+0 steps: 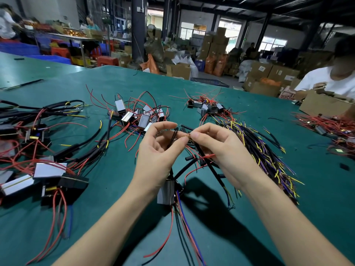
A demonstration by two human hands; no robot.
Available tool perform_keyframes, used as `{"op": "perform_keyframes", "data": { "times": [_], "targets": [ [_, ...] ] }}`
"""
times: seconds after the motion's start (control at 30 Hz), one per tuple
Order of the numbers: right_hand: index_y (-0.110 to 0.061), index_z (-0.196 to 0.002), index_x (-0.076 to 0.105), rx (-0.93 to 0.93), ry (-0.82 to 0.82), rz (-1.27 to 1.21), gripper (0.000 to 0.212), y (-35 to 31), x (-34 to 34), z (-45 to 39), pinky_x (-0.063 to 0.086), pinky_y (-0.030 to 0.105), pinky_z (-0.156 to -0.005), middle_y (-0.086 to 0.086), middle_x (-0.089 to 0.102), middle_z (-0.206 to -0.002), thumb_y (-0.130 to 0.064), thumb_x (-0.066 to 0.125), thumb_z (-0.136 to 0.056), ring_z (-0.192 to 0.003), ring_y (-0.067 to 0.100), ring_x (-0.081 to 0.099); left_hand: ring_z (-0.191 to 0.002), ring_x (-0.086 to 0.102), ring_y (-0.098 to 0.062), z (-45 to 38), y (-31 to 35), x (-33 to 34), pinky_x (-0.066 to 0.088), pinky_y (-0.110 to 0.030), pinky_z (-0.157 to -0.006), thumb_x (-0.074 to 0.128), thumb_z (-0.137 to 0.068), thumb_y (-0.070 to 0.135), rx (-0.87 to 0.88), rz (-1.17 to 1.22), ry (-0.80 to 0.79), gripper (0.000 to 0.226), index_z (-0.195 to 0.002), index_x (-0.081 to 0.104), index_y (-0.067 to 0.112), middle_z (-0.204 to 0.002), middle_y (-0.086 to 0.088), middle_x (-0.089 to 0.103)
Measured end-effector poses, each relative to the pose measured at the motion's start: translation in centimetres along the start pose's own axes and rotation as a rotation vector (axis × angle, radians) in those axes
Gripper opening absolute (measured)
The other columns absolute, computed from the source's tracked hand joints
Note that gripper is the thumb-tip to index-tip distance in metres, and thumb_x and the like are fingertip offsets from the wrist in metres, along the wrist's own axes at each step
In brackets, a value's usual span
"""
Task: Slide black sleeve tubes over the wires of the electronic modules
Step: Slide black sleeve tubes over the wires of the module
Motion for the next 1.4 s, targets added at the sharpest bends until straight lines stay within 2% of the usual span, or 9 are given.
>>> {"op": "perform_keyframes", "data": {
  "times": [0.1,0.27,0.43,0.6,0.7,0.87,1.07,1.3,1.4],
  "targets": [
    [-0.016,-0.078,0.066,0.038,0.03,-0.061,0.014,0.4,-0.3,0.0,0.043,0.014,-0.053,-0.006,0.064,-0.066,-0.013,0.06,-0.089,-0.059,0.003,0.055,-0.068,0.062,-0.005,0.1,0.5,0.3,0.045,-0.013,-0.065,0.069,-0.075,0.011,0.026,-0.02,-0.025,0.028,-0.098,0.053,0.014,-0.076,0.003,0.07],
    [-0.01,-0.08,0.063,0.094,0.102,-0.109,0.016,1.1,-0.5,0.0,0.043,0.014,-0.046,-0.001,0.062,-0.061,-0.01,0.054,-0.094,-0.052,0.005,0.057,-0.069,0.062,-0.004,0.2,0.4,0.4,0.047,-0.013,-0.069,0.064,-0.082,-0.004,0.045,-0.097,-0.041,0.023,-0.09,0.051,0.012,-0.074,0.003,0.068],
    [-0.01,-0.082,0.064,0.129,0.151,-0.105,0.011,2.1,-1.0,0.1,0.044,0.015,-0.05,-0.002,0.063,-0.063,-0.013,0.058,-0.092,-0.056,0.007,0.059,-0.069,0.062,-0.008,0.0,0.0,0.4,0.047,-0.011,-0.069,0.064,-0.082,-0.007,-0.013,-0.187,-0.079,0.03,-0.094,0.045,0.013,-0.067,0.007,0.07],
    [-0.011,-0.079,0.067,0.021,0.064,0.075,0.01,0.8,-0.3,0.1,0.043,0.011,-0.054,0.001,0.065,-0.068,-0.01,0.063,-0.089,-0.06,0.005,0.056,-0.073,0.055,-0.012,-0.1,-0.3,-0.2,0.047,-0.014,-0.07,0.076,-0.071,0.018,-0.07,-0.155,-0.018,0.047,-0.112,0.052,0.015,-0.07,0.007,0.067],
    [-0.01,-0.078,0.066,-0.015,0.012,0.154,0.009,0.3,0.5,0.3,0.042,0.011,-0.059,0.013,0.066,-0.075,-0.011,0.065,-0.087,-0.067,0.009,0.055,-0.071,0.059,-0.004,-0.1,-0.2,-0.4,0.049,-0.012,-0.071,0.073,-0.077,0.011,-0.058,-0.152,0.033,0.034,-0.107,0.058,0.012,-0.069,0.01,0.066],
    [-0.016,-0.074,0.065,-0.007,0.04,0.13,0.015,0.3,0.2,0.2,0.039,0.009,-0.052,-0.006,0.064,-0.065,-0.01,0.065,-0.088,-0.058,0.001,0.055,-0.069,0.064,0.0,-0.2,-0.3,-1.0,0.047,-0.01,-0.069,0.068,-0.081,0.001,-0.058,-0.13,0.049,0.025,-0.099,0.061,0.016,-0.07,0.007,0.07],
    [-0.014,-0.08,0.062,0.037,0.072,0.005,0.012,1.3,0.1,0.2,0.037,0.021,-0.052,-0.002,0.063,-0.069,-0.01,0.06,-0.091,-0.058,0.009,0.057,-0.069,0.06,0.0,-0.2,-0.2,-1.0,0.048,-0.011,-0.071,0.068,-0.082,-0.002,-0.047,-0.238,0.026,0.024,-0.095,0.061,0.017,-0.072,0.001,0.064],
    [-0.013,-0.081,0.064,-0.006,0.078,0.094,0.011,1.2,-0.5,0.1,0.039,0.025,-0.053,0.007,0.062,-0.071,-0.01,0.06,-0.091,-0.054,0.01,0.053,-0.06,0.056,0.007,0.2,0.0,0.0,0.043,-0.007,-0.064,0.065,-0.084,-0.001,-0.027,-0.435,-0.073,0.019,-0.092,0.066,0.016,-0.059,0.018,0.062],
    [-0.013,-0.079,0.065,-0.067,0.044,0.189,0.012,0.4,-0.4,0.0,0.043,0.02,-0.053,0.0,0.062,-0.065,-0.006,0.062,-0.089,-0.051,0.008,0.05,-0.069,0.06,-0.001,0.5,0.4,0.7,0.047,-0.014,-0.07,0.062,-0.087,0.002,0.03,-0.558,-0.102,0.02,-0.102,0.068,0.014,-0.078,0.014,0.067]
  ]
}}
Point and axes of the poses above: each hand's wrist, its own z-axis away from the middle knuckle, its own x-axis out of the palm, y = z × x, the point moved 9 cm from there along -z, towards the middle knuckle
